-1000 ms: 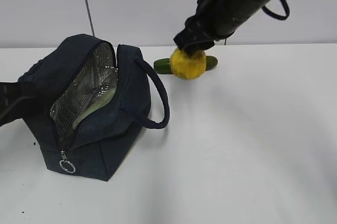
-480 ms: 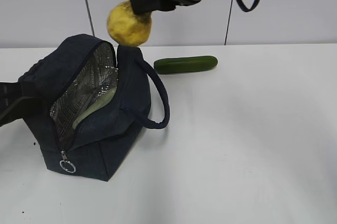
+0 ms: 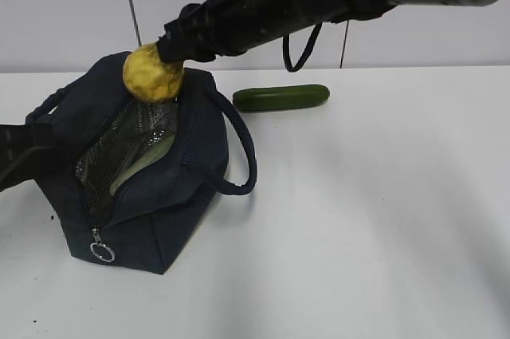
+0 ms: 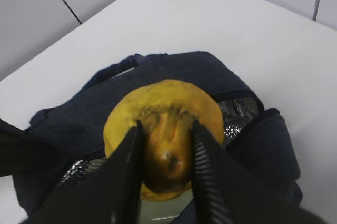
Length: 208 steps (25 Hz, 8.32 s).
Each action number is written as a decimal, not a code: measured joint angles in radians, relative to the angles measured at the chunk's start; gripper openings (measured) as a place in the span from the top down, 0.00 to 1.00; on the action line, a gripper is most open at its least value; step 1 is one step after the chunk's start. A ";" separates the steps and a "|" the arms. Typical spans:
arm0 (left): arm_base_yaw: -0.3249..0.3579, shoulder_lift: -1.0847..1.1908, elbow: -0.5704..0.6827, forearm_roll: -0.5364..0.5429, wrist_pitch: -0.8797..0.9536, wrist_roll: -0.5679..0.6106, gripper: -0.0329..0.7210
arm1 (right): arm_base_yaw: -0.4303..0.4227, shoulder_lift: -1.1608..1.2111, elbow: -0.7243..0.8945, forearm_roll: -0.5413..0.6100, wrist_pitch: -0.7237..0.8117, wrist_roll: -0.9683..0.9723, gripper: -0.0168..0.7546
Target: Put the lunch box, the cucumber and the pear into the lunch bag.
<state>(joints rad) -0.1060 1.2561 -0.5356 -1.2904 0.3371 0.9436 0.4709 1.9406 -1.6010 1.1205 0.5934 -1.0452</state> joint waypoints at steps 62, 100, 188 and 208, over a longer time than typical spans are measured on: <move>0.000 0.000 0.000 0.002 0.024 0.000 0.98 | -0.170 0.242 -0.307 -1.441 0.147 0.652 0.47; 0.003 0.000 -0.001 0.043 0.095 0.000 0.98 | -0.170 0.612 -0.614 -1.215 0.097 0.325 0.58; 0.003 0.000 -0.001 0.050 0.168 0.000 0.98 | -0.140 0.790 -1.326 -1.199 0.644 1.212 0.50; 0.003 0.000 -0.001 0.035 0.151 0.000 0.98 | -0.140 0.607 -1.333 -0.490 0.671 1.148 0.50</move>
<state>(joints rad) -0.1031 1.2561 -0.5367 -1.2556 0.4883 0.9439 0.3308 2.5474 -2.9337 0.6303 1.2644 0.1024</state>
